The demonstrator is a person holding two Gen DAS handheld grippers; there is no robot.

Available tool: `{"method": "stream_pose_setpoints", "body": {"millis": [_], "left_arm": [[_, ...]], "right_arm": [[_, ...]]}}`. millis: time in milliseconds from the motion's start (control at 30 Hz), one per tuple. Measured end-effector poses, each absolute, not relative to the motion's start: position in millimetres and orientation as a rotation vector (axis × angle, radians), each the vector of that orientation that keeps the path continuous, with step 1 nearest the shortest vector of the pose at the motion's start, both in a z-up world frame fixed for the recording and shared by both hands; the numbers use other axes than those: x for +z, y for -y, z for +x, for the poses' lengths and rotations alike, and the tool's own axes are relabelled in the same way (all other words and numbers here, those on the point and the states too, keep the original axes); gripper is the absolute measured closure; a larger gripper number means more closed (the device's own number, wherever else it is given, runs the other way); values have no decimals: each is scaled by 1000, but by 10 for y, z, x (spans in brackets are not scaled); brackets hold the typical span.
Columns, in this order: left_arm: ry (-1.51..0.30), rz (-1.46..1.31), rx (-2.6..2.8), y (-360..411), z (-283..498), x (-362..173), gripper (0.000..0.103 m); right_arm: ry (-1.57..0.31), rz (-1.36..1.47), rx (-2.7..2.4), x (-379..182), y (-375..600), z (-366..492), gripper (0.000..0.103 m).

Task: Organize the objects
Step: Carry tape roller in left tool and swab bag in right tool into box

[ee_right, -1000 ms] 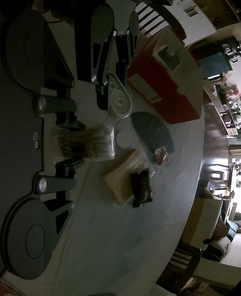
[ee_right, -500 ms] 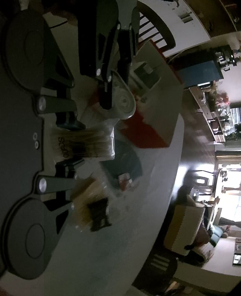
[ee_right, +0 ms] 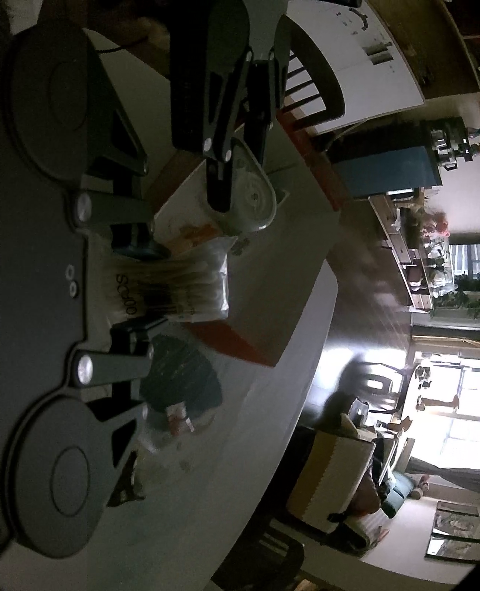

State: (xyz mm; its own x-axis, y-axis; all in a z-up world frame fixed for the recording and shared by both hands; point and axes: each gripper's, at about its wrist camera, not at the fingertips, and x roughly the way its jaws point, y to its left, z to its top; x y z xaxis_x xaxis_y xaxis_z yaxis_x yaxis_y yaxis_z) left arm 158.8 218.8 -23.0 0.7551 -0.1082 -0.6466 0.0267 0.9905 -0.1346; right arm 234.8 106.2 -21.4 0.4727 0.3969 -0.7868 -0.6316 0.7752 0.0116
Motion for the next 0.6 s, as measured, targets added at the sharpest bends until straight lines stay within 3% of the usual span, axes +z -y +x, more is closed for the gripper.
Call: {"method": "stream_pose_setpoints", "body": {"millis": [600], "left_arm": [[-776, -59, 16, -2916, 1992, -481, 54]], "right_arm": [[-873, -366, 623, -492, -1813, 2837, 74]]}}
